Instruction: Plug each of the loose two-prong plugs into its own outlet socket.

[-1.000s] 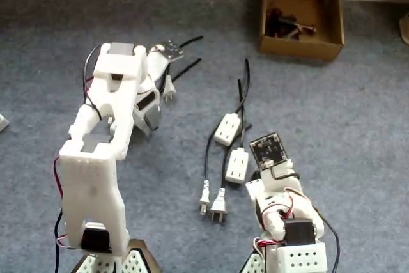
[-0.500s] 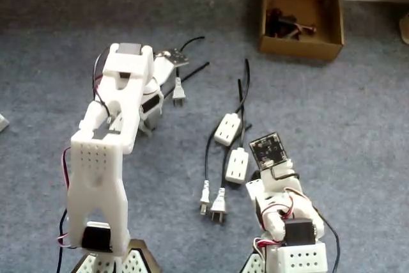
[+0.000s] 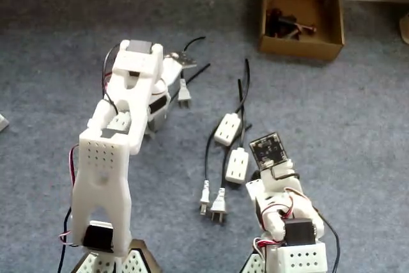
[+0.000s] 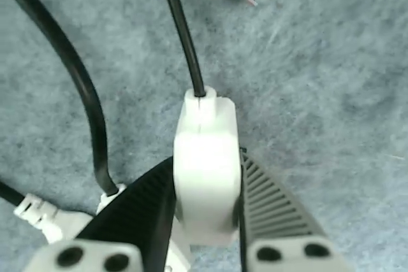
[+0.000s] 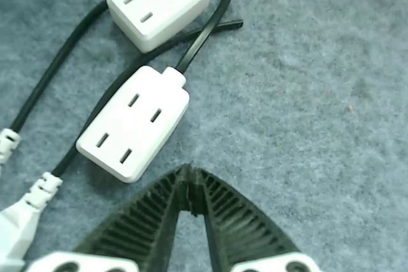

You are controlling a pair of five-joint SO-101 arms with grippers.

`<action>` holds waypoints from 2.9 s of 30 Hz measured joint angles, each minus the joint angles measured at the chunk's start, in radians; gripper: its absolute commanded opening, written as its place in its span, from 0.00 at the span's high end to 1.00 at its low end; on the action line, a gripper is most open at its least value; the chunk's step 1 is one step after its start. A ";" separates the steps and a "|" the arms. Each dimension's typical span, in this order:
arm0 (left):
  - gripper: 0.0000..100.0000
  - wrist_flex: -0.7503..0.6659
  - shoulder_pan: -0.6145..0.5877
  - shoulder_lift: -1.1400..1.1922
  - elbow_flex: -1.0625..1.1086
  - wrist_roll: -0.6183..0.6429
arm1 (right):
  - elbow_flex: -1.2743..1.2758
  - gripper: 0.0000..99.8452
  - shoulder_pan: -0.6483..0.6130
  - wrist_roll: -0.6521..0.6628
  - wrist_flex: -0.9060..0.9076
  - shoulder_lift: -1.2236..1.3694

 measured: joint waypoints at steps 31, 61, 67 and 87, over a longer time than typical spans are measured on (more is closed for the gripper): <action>1.00 0.012 -0.152 -0.213 -0.235 0.135 | 0.000 0.99 0.000 0.005 0.000 0.000; 0.99 -0.126 0.250 -0.124 -0.009 0.288 | 0.000 0.99 0.000 0.005 0.000 0.000; 0.99 -0.160 0.253 -0.077 -0.009 0.290 | 0.000 0.99 0.000 0.005 0.000 0.000; 0.83 -0.164 0.328 -0.069 -0.009 0.293 | 0.000 0.99 0.000 0.005 0.000 0.000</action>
